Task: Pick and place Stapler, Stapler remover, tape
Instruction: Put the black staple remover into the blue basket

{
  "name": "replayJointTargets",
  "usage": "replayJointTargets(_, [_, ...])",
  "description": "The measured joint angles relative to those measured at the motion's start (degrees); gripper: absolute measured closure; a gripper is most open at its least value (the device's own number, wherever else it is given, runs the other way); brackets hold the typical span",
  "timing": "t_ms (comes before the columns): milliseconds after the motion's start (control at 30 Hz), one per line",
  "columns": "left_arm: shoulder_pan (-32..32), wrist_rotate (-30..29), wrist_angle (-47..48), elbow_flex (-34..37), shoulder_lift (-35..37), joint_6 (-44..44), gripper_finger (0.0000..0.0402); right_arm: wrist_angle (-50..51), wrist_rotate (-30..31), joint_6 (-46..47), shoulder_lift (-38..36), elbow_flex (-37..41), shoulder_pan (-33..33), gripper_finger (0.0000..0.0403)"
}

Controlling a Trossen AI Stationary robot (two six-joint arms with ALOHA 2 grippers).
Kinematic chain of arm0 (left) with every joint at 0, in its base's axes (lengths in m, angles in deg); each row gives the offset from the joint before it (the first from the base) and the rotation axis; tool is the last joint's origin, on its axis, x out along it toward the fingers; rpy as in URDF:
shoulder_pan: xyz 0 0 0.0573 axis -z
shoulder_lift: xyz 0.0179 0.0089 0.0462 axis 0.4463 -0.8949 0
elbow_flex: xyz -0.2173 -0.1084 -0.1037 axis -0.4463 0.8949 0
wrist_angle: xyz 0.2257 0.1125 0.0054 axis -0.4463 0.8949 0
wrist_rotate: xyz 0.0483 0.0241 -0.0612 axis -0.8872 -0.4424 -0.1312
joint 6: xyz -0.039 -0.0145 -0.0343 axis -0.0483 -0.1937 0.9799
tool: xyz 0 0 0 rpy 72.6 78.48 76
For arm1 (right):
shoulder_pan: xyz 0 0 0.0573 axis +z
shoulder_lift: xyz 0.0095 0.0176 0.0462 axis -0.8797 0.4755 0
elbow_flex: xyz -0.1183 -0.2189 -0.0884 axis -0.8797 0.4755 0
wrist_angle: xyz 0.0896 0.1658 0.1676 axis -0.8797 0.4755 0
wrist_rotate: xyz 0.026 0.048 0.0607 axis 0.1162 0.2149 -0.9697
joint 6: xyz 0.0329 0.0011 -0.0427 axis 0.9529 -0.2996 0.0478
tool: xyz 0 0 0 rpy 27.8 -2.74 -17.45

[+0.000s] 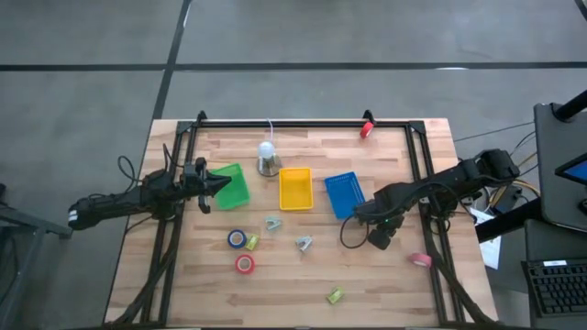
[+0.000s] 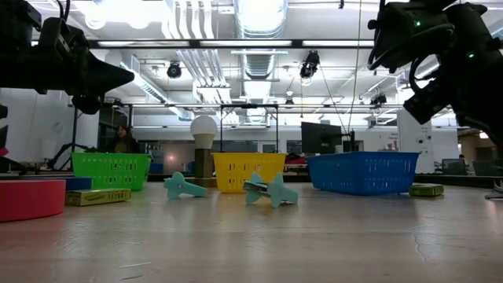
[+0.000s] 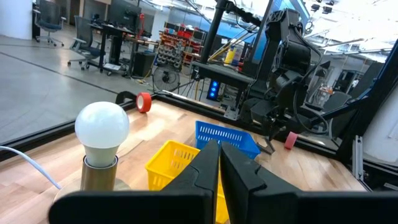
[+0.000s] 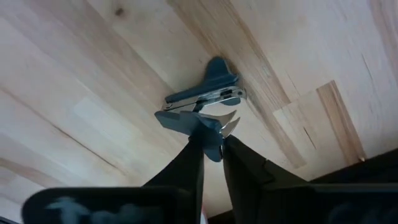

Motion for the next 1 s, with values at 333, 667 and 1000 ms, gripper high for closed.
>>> replayJointTargets(333, [0.0, 0.0, 0.0, 0.0, 0.0, 0.0, 0.0383, 0.0, -0.3, -0.5, 0.0, -1.6, 0.0, 0.0394])
replayJointTargets(667, [0.0, 0.0, 0.0, 0.0, 0.0, 0.0, 0.0383, 0.2, -0.5, -0.3, 0.1, -5.0, 0.0, 0.0396])
replayJointTargets(1000, [0.0, 0.0, 0.0, 0.0, 0.0, 0.0, 0.0383, 0.5, -2.5, -0.3, 0.1, -6.4, 0.0, 0.0396])
